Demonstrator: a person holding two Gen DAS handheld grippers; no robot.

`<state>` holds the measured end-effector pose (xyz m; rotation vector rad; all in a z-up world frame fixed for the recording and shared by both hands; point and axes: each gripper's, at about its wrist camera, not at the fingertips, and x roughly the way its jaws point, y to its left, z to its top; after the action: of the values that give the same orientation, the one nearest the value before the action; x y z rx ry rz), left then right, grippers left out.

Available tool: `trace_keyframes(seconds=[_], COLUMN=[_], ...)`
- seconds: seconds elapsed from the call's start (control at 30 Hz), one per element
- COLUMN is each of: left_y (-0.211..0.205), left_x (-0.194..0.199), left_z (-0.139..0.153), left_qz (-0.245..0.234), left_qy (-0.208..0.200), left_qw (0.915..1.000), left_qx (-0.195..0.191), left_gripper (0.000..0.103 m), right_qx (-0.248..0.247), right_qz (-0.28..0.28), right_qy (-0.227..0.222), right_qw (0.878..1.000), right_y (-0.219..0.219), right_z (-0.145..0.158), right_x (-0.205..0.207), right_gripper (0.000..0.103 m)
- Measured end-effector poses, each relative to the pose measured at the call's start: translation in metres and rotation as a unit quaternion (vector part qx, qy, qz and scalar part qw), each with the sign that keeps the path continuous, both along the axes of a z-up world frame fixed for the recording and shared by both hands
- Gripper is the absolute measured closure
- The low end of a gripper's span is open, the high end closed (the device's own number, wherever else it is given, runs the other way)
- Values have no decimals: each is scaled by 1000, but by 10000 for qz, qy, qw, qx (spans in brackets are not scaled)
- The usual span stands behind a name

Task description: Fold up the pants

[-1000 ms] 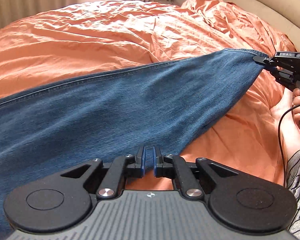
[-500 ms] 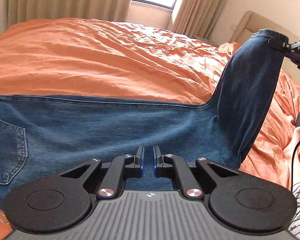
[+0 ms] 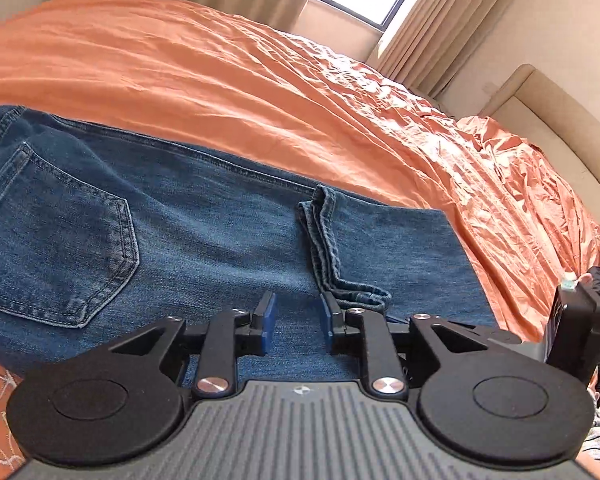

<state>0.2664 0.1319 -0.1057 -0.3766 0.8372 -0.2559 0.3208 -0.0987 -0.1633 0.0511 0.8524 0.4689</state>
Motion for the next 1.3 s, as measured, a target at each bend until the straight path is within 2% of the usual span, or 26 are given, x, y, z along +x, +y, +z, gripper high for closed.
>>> trace_keyframes(seconds=[0.07,0.2,0.3,0.4,0.5,0.57,0.6,0.63,0.67,0.7,0.73,0.77,0.83,0.9,0.97,1.03,1.17,1.3], left_y=[3,3,-3,-10,-14,-16,-17,-18,-20,-22,-23,-25,-31,-33,-36,-35,-35,-34], left_x=[10,37,64,90,110,118,121,122,120,117,114,110,101,97,100,108,122,128], left_z=[-4,-15,-25,-40,-57,-65,-67,-67,-64,-59,-54,-45,-24,-10,-10,-24,-56,-70], left_qz=[-19,-34,8,61,224,238,219,193,182,200,150,26,-176,-253,-249,-198,-125,-138], left_qy=[25,102,100,206,351,400,365,311,202,25,-125,-334,-735,-871,-768,-583,-217,-100], left_qw=[9996,9970,9957,9944,9925,9920,9919,9923,9937,9950,9951,9944,9939,9940,9963,9981,9996,9997], left_qx=[-269,-760,-918,-1034,-1151,-1176,-1200,-1182,-1089,-975,-970,-1005,-806,-614,-283,14,145,177], left_gripper=[63,51,44,41,41,45,58,78,86,95,97,97,97,97,97,97,97,97], right_qx=[224,430,432,154,89,125,104,62,16,-29,-65,-64,-98,-246,-204,-147,-213,-240], right_qz=[175,282,121,-116,-357,-436,-462,-482,-491,-510,-535,-546,-610,-781,-973,-1089,-1126,-1104], right_qy=[126,210,-20,-174,-109,-108,-120,-136,-160,-182,-209,-247,-397,-583,-539,-368,-107,113], right_qw=[9995,9985,9990,9997,9993,9989,9988,9987,9987,9985,9983,9982,9973,9949,9936,9933,9934,9935], right_y=[-1,-8,-25,-47,-76,-95,-103,-110,-117,-124,-132,-138,-152,-165,-175,-183,-183,-183], right_z=[0,17,34,38,32,28,26,24,23,22,23,23,26,30,29,21,-9,-36], right_x=[2,-1,1,8,20,23,25,27,29,32,35,41,52,72,97,122,156,169], right_gripper=[67,66,57,56,57,57,57,63,75,82,89,90,92,97,103,103,103,103])
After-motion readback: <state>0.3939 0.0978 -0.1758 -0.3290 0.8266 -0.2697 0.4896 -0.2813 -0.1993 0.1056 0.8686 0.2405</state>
